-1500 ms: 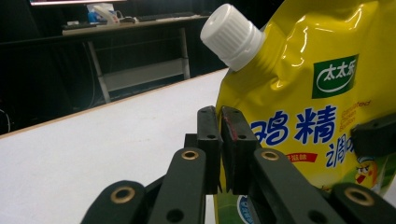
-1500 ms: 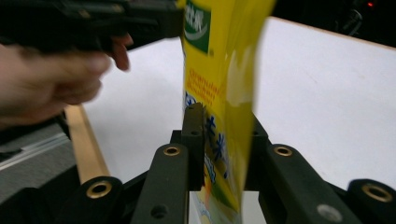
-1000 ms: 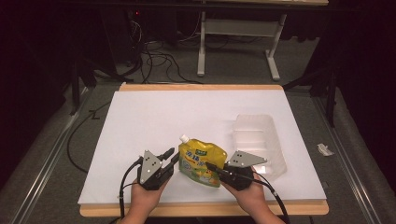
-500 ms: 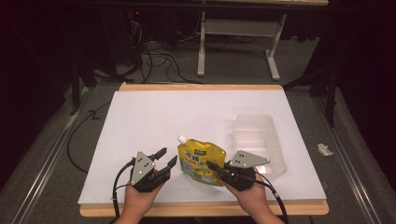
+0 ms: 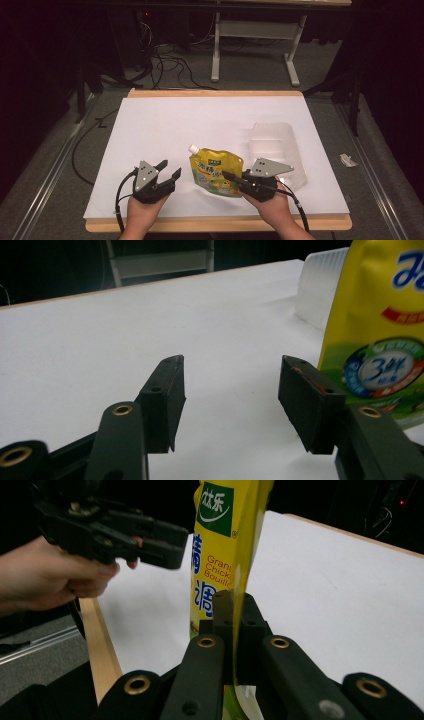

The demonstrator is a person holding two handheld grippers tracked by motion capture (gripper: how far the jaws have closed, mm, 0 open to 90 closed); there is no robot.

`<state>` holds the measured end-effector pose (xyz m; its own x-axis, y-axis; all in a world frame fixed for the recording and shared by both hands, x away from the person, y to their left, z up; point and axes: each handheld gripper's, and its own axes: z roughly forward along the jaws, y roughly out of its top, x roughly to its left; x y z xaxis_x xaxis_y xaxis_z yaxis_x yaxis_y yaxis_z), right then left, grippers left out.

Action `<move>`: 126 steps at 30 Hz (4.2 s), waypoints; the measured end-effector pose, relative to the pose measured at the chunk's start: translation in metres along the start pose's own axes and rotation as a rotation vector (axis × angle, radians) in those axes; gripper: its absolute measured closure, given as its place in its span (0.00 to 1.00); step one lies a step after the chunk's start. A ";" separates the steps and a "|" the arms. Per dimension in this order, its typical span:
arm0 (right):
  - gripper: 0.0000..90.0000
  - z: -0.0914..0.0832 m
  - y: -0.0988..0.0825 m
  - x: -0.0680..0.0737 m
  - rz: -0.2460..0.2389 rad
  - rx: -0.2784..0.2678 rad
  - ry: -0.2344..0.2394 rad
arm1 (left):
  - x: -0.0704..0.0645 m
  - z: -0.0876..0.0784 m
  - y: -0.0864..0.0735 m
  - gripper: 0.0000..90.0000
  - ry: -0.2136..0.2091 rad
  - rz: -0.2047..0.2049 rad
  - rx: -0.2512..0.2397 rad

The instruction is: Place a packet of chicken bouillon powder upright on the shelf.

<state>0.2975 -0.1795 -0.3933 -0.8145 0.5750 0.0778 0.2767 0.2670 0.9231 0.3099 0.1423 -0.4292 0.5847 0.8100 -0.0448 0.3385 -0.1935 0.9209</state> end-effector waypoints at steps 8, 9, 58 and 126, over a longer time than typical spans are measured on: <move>1.00 -0.004 0.017 -0.005 -0.036 -0.027 0.022 | 0.006 0.002 -0.005 0.43 -0.015 0.035 0.023; 1.00 -0.005 0.019 -0.006 -0.043 -0.040 0.026 | 0.006 0.003 -0.005 0.42 -0.020 0.034 0.023; 1.00 -0.084 0.036 -0.090 -0.043 -0.147 -0.076 | 0.008 0.005 -0.005 0.36 -0.039 0.036 0.008; 1.00 -0.082 -0.008 -0.160 0.073 -0.065 -0.207 | 0.014 -0.004 -0.008 0.36 -0.031 0.014 0.003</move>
<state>0.3843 -0.3369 -0.3825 -0.6697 0.7390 0.0730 0.2922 0.1719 0.9408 0.3127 0.1576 -0.4352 0.6119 0.7897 -0.0439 0.3322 -0.2062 0.9204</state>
